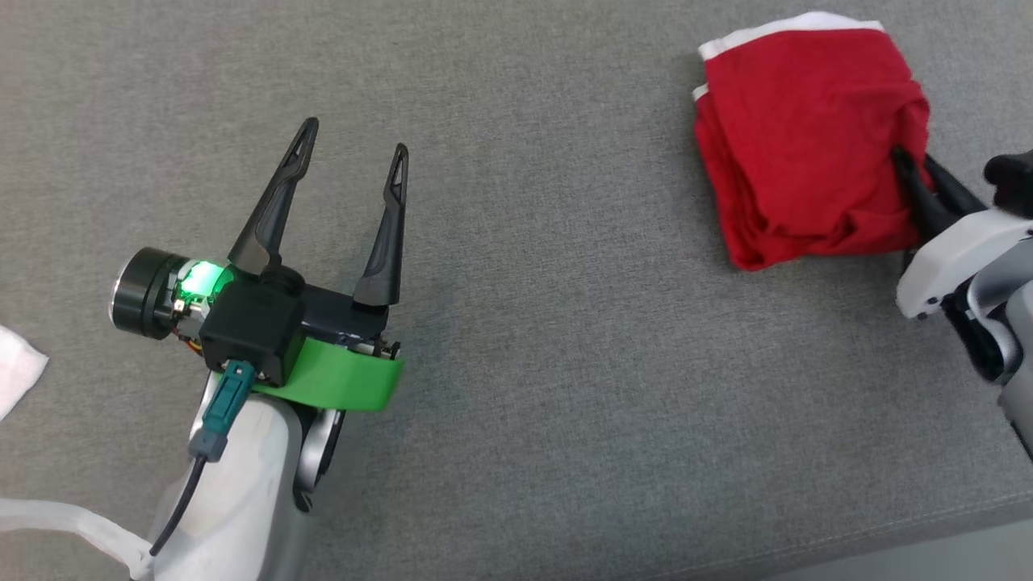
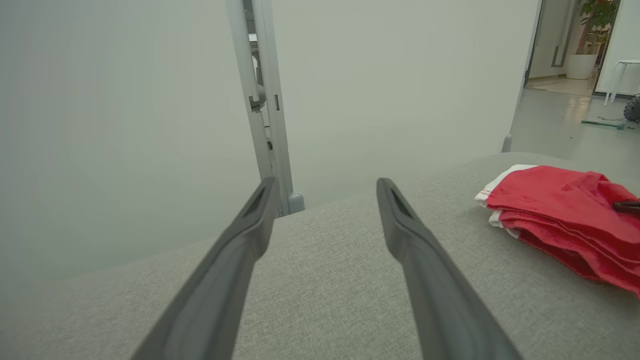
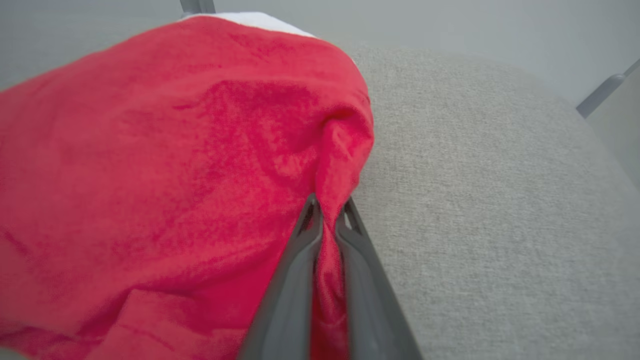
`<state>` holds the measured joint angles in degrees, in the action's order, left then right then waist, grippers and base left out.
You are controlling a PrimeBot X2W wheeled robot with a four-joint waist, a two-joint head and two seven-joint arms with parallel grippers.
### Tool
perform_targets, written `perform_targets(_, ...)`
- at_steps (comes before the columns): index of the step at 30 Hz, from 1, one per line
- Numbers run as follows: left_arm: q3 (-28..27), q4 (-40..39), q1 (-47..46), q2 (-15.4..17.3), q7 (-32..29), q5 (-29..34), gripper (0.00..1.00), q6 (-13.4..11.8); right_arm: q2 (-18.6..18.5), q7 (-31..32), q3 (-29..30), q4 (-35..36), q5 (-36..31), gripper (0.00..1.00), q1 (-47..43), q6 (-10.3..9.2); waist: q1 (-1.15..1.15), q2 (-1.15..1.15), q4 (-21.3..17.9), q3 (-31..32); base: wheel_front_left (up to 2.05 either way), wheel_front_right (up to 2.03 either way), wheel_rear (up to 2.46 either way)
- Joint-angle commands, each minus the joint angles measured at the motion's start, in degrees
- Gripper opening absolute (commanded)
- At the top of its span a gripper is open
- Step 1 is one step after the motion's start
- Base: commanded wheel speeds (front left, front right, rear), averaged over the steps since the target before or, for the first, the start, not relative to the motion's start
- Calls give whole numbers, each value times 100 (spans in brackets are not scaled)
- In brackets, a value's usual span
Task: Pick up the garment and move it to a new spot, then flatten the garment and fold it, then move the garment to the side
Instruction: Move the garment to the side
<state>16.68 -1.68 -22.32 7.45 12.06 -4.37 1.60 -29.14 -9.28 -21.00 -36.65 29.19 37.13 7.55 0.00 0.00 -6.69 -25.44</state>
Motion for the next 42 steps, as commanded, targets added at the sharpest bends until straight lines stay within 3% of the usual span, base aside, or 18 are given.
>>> perform_targets(1,25,-69,-168,60,-42,46,100,36,-156,-91,-7,-150,95,0,225,-12,0,0,-464,-536,0,0,0)
perform_targets(9,234,-325,-577,135,-235,97,100,209,-818,-319,58,-1075,403,0,1085,-12,0,0,-328,-972,0,0,0)
perform_targets(14,290,-402,-711,182,-265,148,100,239,-857,-504,317,-1493,388,0,1526,-12,0,0,-264,-1150,0,0,0)
perform_targets(15,300,-405,-727,184,-267,155,100,239,-854,-534,371,-1582,338,36,1612,-12,0,0,-256,-1168,0,0,0)
perform_targets(16,310,-400,-735,184,-265,154,100,240,-822,-554,438,-1690,311,100,1680,-12,0,0,-249,-1175,0,0,0)
perform_targets(19,339,-363,-743,174,-250,145,100,217,-756,-592,672,-1944,118,100,1775,-12,0,0,-255,-1151,0,0,0)
perform_targets(23,347,-283,-665,172,-218,103,100,158,-652,-591,1323,-1637,-167,100,1488,-12,0,0,-306,-1011,0,0,0)
perform_targets(27,281,-184,-475,185,-166,19,100,79,-327,-590,2096,-843,-523,100,876,-12,0,0,-392,-769,0,0,0)
perform_targets(32,165,-5,-233,186,-80,-118,100,-36,408,-590,2808,432,-953,100,-194,-12,0,0,-489,-395,0,0,0)
perform_targets(36,60,135,-4,153,0,-236,100,-158,965,-590,3034,1443,-1193,100,-990,-12,0,0,-519,-76,0,0,0)
perform_targets(42,-109,306,392,128,88,-424,100,-343,1601,-591,2896,2558,-1440,100,-1984,-12,0,0,-475,394,0,0,0)
